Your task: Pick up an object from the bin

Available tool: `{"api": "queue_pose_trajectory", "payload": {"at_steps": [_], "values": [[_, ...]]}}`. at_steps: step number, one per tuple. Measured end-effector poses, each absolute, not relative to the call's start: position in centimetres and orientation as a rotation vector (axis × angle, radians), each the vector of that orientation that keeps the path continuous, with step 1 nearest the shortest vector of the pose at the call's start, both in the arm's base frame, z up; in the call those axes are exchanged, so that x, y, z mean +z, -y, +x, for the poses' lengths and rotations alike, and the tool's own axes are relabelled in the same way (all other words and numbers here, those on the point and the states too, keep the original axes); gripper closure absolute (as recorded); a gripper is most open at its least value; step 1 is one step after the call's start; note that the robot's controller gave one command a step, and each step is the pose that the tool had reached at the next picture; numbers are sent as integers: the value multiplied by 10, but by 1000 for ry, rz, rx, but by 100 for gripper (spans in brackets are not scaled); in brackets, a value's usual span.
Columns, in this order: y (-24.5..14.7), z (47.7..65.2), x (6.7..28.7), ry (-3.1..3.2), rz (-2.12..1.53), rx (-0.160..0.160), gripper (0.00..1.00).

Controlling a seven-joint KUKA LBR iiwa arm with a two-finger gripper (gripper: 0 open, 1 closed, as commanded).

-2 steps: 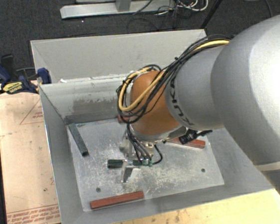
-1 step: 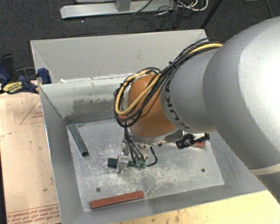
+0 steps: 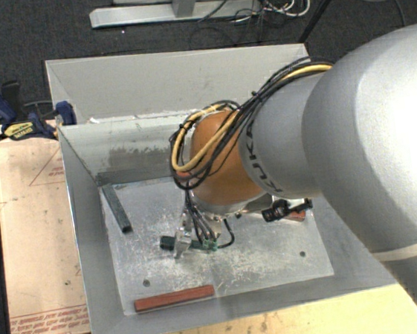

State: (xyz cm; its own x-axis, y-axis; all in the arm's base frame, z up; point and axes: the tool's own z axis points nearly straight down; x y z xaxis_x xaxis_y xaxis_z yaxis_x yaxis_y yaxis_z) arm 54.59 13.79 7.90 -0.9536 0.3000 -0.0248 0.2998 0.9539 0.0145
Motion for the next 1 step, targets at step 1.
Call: {"api": "queue_pose_trajectory", "payload": {"at_steps": [1], "values": [[-138,545,82,-3085,474,13,100]]}}
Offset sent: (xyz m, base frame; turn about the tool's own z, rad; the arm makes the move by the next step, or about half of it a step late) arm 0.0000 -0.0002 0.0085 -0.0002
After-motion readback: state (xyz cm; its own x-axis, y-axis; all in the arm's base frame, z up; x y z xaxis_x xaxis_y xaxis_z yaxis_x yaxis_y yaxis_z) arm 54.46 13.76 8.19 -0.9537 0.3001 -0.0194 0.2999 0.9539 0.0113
